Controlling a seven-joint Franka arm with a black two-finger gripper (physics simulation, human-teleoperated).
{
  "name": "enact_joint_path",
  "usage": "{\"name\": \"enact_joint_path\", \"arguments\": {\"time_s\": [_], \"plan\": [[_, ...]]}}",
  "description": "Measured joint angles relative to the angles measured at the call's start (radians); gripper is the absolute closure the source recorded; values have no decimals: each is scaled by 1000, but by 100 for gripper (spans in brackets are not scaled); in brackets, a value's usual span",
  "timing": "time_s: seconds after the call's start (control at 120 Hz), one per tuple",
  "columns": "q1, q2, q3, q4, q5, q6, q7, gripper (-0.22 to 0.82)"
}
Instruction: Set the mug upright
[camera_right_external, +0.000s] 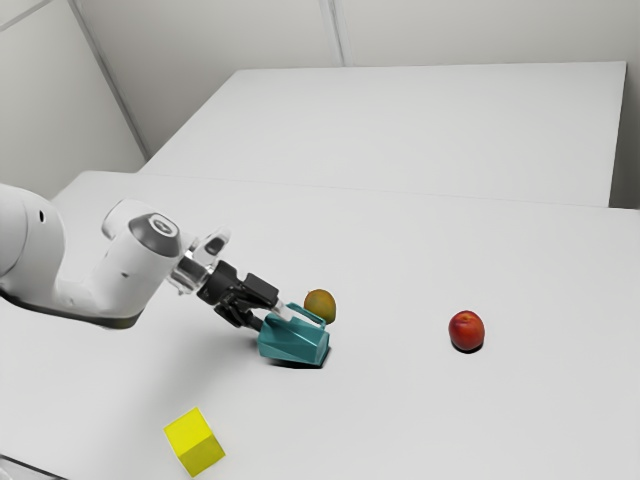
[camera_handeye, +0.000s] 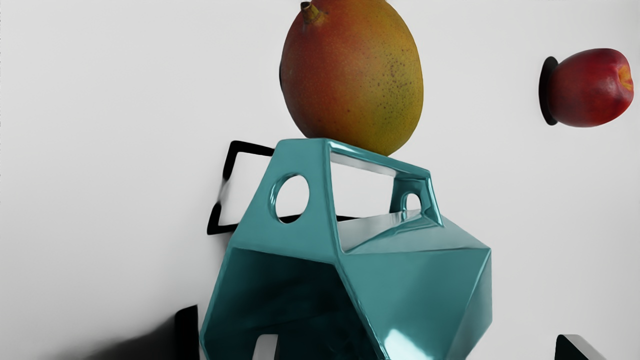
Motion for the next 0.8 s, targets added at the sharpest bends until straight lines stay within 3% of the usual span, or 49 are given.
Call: {"name": "enact_joint_path", "arguments": {"time_s": [0.192, 0.525, 0.8], "plan": [[25, 0, 0, -19, -46, -7, 39, 6], [54, 0, 0, -41, -107, -25, 96, 30], [37, 4, 0, -47, -171, -44, 140, 40]]}}
